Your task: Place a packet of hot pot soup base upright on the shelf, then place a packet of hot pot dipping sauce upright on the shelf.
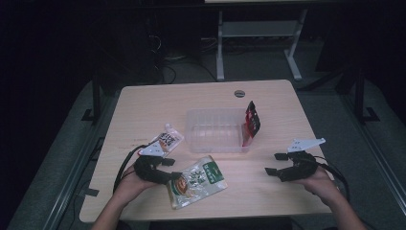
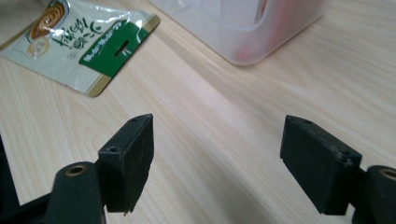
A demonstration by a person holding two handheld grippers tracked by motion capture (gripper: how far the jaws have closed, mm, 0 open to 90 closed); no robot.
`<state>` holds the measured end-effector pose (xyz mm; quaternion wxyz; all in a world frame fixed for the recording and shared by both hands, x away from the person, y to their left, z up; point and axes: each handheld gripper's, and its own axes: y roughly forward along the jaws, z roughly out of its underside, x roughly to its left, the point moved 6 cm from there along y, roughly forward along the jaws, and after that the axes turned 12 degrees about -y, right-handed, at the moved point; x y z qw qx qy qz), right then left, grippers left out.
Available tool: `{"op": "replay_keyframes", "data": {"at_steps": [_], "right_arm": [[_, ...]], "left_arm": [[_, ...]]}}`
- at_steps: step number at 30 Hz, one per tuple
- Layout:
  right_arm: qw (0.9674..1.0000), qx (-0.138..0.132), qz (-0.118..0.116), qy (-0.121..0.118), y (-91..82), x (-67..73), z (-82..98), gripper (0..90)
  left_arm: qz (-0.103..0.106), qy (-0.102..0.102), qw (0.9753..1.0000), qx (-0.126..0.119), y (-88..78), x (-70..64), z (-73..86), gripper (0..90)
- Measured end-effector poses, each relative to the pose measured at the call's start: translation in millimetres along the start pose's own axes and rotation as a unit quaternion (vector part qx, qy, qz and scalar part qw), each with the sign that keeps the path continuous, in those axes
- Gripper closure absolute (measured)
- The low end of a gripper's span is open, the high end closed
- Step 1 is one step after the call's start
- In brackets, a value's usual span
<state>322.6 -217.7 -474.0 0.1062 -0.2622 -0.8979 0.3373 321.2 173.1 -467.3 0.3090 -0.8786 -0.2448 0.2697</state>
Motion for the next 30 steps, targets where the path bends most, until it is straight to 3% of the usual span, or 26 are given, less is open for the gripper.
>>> {"op": "replay_keyframes", "data": {"at_steps": [15, 19, 22, 25, 30], "right_arm": [[0.9996, -0.009, -0.026, -0.011, 9.4, 6.9, -4.9, 25.2], [0.9993, -0.009, -0.031, -0.019, 11.9, 11.2, -6.8, 25.2], [0.9990, -0.007, -0.036, -0.023, 13.9, 14.5, -8.6, 25.2], [0.9989, -0.007, -0.039, -0.026, 15.7, 15.6, -10.2, 25.2], [0.9987, -0.004, -0.041, -0.028, 18.2, 17.6, -11.8, 25.2]], "left_arm": [[0.008, 0.009, 0.9999, 0.006, 4.3, -10.2, -1.3, 39.4], [0.006, 0.004, 1.0000, 0.005, 0.5, -11.3, -2.5, 50.0], [0.006, -0.005, 0.9999, 0.007, -5.7, -12.0, -2.2, 71.2], [0.002, -0.006, 0.9999, 0.012, -11.3, -10.3, -0.6, 86.8], [-0.015, -0.011, 0.9995, 0.026, -13.8, -2.7, 9.8, 89.8]]}}
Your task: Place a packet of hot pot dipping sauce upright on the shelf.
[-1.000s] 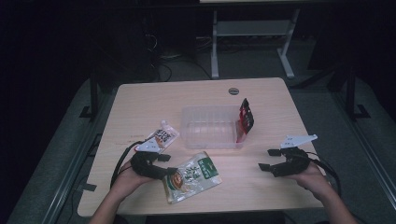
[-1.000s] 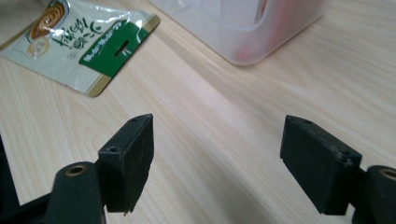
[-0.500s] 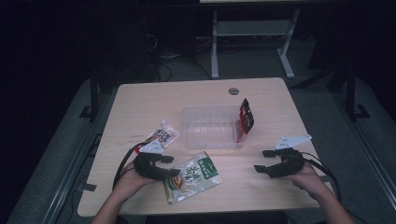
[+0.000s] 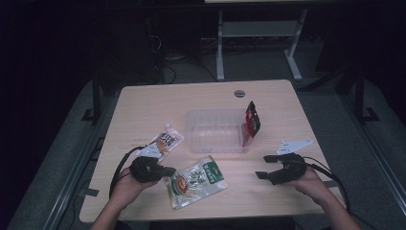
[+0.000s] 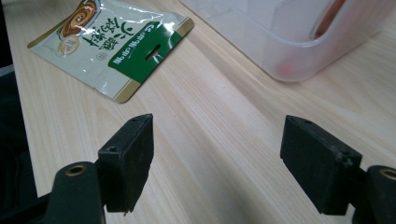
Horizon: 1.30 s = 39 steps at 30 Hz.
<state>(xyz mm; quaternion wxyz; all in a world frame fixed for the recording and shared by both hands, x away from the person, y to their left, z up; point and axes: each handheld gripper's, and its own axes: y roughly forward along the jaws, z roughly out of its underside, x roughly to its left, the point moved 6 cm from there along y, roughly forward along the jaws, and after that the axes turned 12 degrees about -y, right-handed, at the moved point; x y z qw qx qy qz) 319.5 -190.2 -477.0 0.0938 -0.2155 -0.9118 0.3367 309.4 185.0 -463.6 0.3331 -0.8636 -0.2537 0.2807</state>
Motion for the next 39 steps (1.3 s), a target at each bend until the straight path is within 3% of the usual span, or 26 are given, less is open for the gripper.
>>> {"op": "replay_keyframes", "data": {"at_steps": [6, 10, 14, 20, 23, 29, 30, 33, 34, 35, 36, 39], "right_arm": [[1.0000, 0.005, -0.001, -0.004, 1.4, 1.7, 0.9, 25.5], [1.0000, 0.006, 0.002, -0.003, -0.4, 1.9, 1.2, 25.5], [1.0000, 0.007, 0.004, -0.004, -1.2, 2.9, 1.6, 25.7], [0.9999, 0.006, 0.005, -0.008, -3.1, 2.4, 2.3, 25.9], [1.0000, 0.007, 0.005, -0.004, -3.3, 2.3, 2.0, 25.9], [0.9999, 0.007, 0.006, -0.007, -3.2, 1.4, 2.5, 25.9], [1.0000, 0.006, 0.007, -0.004, -3.8, 1.5, 2.2, 25.9], [1.0000, 0.007, 0.006, -0.004, -3.4, 0.7, 2.4, 25.9], [0.9999, 0.007, 0.007, -0.005, -3.0, 0.3, 2.6, 25.9], [0.9999, 0.007, 0.007, -0.005, -3.0, 0.3, 2.6, 25.9], [0.9999, 0.008, 0.007, -0.005, -2.7, 0.3, 2.6, 25.9], [0.9999, 0.008, 0.007, -0.005, -2.8, 0.1, 2.7, 25.9]], "left_arm": [[-0.007, -0.002, 1.0000, 0.005, -2.3, 5.6, 8.0, 89.7], [-0.024, 0.017, 0.9994, 0.018, 4.4, 8.9, 5.1, 89.8], [-0.036, 0.022, 0.9987, 0.027, 16.6, 13.2, 0.6, 89.7], [-0.026, 0.029, 0.9988, 0.030, 31.4, 10.4, -8.1, 89.8], [-0.008, 0.033, 0.9989, 0.033, 41.5, -1.2, -9.9, 89.7], [-0.001, 0.043, 0.9986, 0.032, 42.8, -5.8, -13.5, 89.7], [-0.002, 0.035, 0.9992, 0.020, 39.2, -3.5, -15.6, 89.7], [-0.013, 0.033, 0.9993, 0.016, 33.7, 4.3, -19.1, 89.7], [-0.028, 0.025, 0.9993, 0.005, 29.6, 13.1, -24.1, 89.7], [-0.028, 0.025, 0.9993, 0.005, 29.6, 13.1, -24.1, 89.7], [-0.042, 0.020, 0.9989, 0.008, 24.1, 23.6, -28.9, 89.6], [-0.058, 0.009, 0.9983, 0.001, 19.6, 33.4, -33.9, 89.4]]}}
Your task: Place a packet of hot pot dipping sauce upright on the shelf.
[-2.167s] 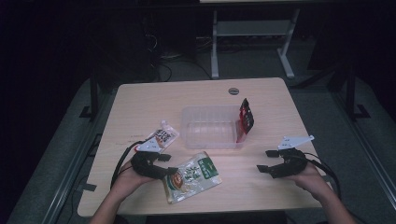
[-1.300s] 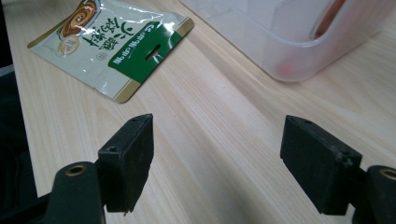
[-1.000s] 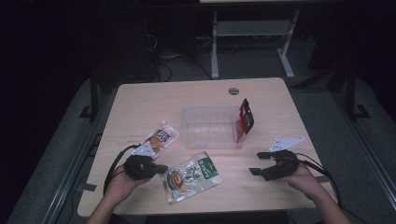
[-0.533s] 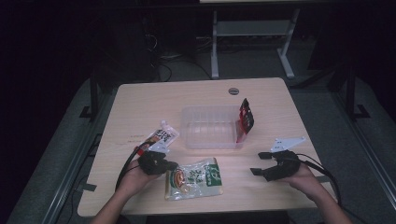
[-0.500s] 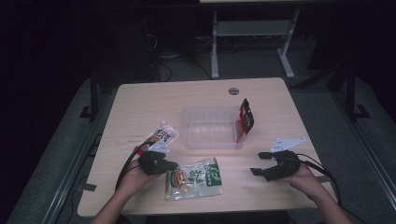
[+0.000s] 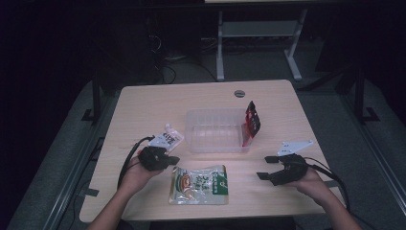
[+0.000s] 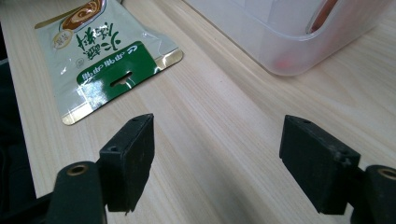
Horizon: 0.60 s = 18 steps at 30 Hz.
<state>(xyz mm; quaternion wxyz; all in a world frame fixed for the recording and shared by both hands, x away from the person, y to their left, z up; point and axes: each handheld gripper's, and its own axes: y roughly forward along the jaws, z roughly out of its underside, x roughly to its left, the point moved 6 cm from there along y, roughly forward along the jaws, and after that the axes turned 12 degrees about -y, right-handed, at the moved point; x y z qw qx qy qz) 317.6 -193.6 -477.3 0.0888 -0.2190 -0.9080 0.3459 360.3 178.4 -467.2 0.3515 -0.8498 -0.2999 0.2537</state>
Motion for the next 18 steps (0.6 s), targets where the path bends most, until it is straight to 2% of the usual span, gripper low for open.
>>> {"op": "replay_keyframes", "data": {"at_steps": [1, 2, 3, 4, 6, 8, 13, 18], "right_arm": [[1.0000, 0.000, 0.000, 0.000, -0.1, -0.3, 0.0, 25.9], [1.0000, 0.000, 0.000, 0.001, -0.1, -0.4, 0.0, 25.9], [1.0000, 0.000, -0.001, 0.002, -0.2, -0.2, -0.1, 25.9], [1.0000, 0.000, -0.001, 0.002, -0.2, -0.2, -0.1, 25.9], [1.0000, -0.001, -0.001, 0.001, -0.3, -0.3, -0.1, 25.9], [1.0000, -0.001, -0.001, 0.002, -0.5, -0.1, -0.1, 25.8], [1.0000, -0.001, -0.002, 0.003, 0.0, -0.7, -0.2, 25.9], [1.0000, 0.000, -0.001, 0.004, 0.1, -1.1, -0.1, 25.9]], "left_arm": [[-0.012, -0.010, 0.9999, -0.005, -3.5, 10.0, -4.1, 87.4], [-0.012, -0.010, 0.9999, -0.005, -3.5, 10.0, -4.1, 86.3], [-0.027, -0.018, 0.9995, -0.004, -6.5, 20.1, -7.6, 84.7], [-0.027, -0.018, 0.9995, -0.004, -6.5, 20.1, -7.6, 83.7], [-0.045, -0.027, 0.9986, -0.008, -10.2, 33.6, -12.1, 82.5], [-0.061, -0.028, 0.9977, -0.011, -12.7, 42.3, -14.7, 77.4], [-0.074, -0.048, 0.9960, -0.014, -15.8, 64.1, -17.9, 63.3], [-0.088, -0.076, 0.9931, -0.014, -14.3, 81.6, -10.1, 46.2]]}}
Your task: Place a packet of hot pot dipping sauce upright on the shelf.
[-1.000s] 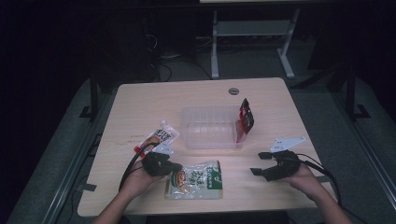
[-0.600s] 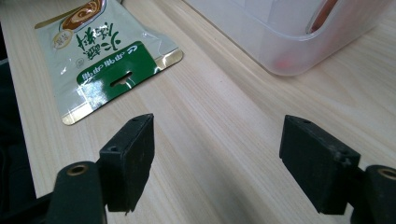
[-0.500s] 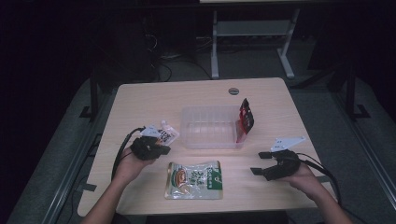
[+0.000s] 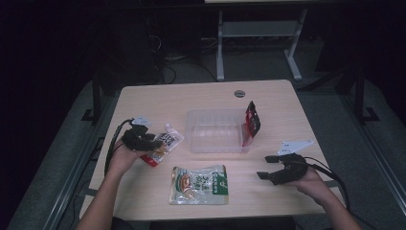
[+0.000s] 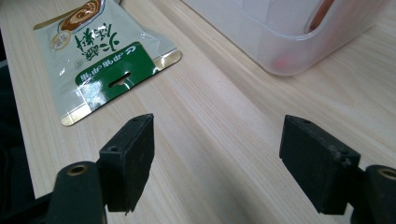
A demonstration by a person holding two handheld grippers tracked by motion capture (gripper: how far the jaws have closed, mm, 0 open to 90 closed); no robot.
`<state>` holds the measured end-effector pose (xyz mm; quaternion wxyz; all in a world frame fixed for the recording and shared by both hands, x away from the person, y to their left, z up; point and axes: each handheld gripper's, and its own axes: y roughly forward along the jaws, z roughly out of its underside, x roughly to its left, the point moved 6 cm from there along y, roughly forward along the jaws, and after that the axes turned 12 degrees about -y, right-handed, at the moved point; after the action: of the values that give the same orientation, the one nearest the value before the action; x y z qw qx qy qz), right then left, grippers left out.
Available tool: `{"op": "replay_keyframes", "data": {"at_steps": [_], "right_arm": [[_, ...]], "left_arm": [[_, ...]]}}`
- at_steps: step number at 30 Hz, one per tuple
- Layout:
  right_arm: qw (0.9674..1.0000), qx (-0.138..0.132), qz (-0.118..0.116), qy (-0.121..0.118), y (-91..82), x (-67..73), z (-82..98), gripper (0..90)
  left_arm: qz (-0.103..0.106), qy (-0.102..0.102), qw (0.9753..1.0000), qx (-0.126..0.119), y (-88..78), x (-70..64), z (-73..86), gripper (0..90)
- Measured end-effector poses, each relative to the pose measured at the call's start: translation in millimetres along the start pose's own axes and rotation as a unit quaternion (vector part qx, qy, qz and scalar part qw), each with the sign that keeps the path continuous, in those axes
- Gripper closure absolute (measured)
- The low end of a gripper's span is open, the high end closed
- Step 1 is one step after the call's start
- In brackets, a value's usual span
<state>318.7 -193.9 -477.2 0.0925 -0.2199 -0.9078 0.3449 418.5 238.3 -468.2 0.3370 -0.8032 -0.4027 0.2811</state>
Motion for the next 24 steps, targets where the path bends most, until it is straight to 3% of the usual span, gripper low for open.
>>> {"op": "replay_keyframes", "data": {"at_steps": [9, 13, 19, 24], "right_arm": [[1.0000, 0.000, 0.000, -0.002, 0.7, -0.9, -0.1, 25.9], [1.0000, 0.000, 0.000, -0.003, 0.8, -0.9, 0.0, 26.0], [1.0000, 0.001, -0.002, -0.004, 0.9, -1.2, 0.4, 26.1], [1.0000, 0.002, -0.002, -0.003, 0.7, -1.5, 0.6, 26.1]], "left_arm": [[-0.015, -0.022, 0.9994, 0.022, 15.9, 17.4, 13.5, 21.5], [-0.021, -0.015, 0.9992, 0.032, 22.5, 17.8, 15.2, 13.9], [-0.006, -0.023, 0.9989, 0.040, 29.5, 16.4, 19.0, 13.6], [0.005, -0.010, 0.9995, 0.031, 28.7, 14.3, 22.0, 19.7]]}}
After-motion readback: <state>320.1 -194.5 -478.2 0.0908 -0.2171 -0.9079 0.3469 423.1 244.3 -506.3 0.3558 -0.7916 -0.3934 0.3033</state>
